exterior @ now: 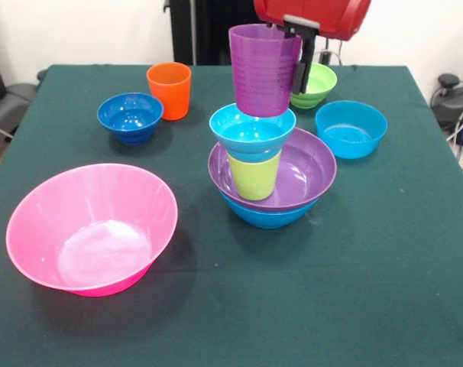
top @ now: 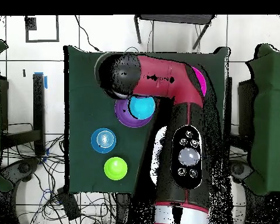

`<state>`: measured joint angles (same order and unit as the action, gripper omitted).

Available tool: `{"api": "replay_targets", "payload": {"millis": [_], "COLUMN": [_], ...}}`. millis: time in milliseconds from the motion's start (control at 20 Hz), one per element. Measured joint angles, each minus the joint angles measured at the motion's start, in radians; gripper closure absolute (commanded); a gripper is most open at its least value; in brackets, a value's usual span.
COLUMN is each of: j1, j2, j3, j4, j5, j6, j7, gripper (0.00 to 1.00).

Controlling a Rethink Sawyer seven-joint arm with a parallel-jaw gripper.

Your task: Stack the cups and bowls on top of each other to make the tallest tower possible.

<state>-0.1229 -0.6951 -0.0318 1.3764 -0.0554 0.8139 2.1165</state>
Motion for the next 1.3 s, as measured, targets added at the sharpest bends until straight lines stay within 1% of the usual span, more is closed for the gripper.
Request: {"api": "replay_targets", "payload": {"millis": [550,1300], "j1": [0.009,0.002], "j2": [-0.002,-0.017], "j3": [0.007,0.027], "j4": [0.072,0.133], "j5": [-0.023,-0.057], "j6": [0.000,-0.014], "j7": [0.000,0.000], "gripper": [1.00,1.00]}}
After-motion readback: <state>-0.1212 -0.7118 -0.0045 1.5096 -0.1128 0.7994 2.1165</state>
